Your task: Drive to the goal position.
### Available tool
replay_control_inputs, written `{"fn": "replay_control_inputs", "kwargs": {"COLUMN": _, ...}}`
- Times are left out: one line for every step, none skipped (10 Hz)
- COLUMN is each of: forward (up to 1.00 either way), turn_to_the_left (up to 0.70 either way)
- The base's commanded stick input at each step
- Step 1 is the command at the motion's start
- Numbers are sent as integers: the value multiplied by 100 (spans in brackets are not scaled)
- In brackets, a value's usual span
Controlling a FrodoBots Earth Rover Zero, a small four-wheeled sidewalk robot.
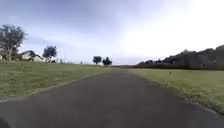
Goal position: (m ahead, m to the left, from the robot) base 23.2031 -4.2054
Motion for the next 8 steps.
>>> {"fn": "replay_control_inputs", "kwargs": {"forward": 100, "turn_to_the_left": 0}}
{"fn": "replay_control_inputs", "kwargs": {"forward": 100, "turn_to_the_left": 0}}
{"fn": "replay_control_inputs", "kwargs": {"forward": 100, "turn_to_the_left": 0}}
{"fn": "replay_control_inputs", "kwargs": {"forward": 100, "turn_to_the_left": 0}}
{"fn": "replay_control_inputs", "kwargs": {"forward": 100, "turn_to_the_left": 0}}
{"fn": "replay_control_inputs", "kwargs": {"forward": 100, "turn_to_the_left": 0}}
{"fn": "replay_control_inputs", "kwargs": {"forward": 100, "turn_to_the_left": 0}}
{"fn": "replay_control_inputs", "kwargs": {"forward": 100, "turn_to_the_left": 0}}
